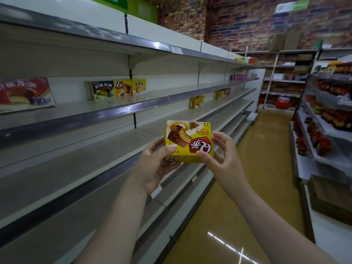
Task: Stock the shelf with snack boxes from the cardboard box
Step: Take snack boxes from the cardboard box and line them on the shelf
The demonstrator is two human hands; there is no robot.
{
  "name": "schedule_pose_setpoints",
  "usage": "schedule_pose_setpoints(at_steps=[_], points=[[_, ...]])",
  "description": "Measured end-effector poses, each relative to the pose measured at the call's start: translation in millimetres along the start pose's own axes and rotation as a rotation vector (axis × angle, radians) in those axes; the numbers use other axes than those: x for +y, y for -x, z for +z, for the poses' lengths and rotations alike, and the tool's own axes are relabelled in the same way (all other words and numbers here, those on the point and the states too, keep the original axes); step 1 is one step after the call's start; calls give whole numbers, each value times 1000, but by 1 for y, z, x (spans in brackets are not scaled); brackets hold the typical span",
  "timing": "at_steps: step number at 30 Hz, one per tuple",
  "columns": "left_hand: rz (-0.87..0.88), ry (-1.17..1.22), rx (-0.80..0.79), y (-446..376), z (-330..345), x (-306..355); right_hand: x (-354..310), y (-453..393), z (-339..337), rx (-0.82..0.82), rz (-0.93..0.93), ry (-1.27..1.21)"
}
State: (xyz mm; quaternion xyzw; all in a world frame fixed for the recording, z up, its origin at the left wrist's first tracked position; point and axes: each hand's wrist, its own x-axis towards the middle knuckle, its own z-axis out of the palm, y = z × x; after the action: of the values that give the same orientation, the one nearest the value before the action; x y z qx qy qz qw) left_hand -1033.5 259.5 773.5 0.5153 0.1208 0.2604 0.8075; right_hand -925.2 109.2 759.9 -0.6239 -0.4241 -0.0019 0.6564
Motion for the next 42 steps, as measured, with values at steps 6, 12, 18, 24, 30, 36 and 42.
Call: schedule_pose_setpoints(at_steps=[6, 12, 18, 24, 30, 36, 42], points=[[98, -8, 105, -75, 3, 10, 41, -94, 14, -172, 428, -382], [245, -562, 462, -158, -14, 29, 79, -240, 28, -306, 216, -296], [390, -1274, 551, -212, -1, 91, 73, -347, 60, -714, -38, 113], [314, -1388, 510, -251, -8, 123, 67, -398, 94, -931, -348, 138], [382, -850, 646, -305, -62, 147, 84, -460, 132, -741, -287, 43], [178, -773, 691, -353, -98, 145, 139, -495, 177, -891, 111, -32], [79, -1034, 701, -378, -129, 151, 174, -525, 205, -1106, 140, -59]])
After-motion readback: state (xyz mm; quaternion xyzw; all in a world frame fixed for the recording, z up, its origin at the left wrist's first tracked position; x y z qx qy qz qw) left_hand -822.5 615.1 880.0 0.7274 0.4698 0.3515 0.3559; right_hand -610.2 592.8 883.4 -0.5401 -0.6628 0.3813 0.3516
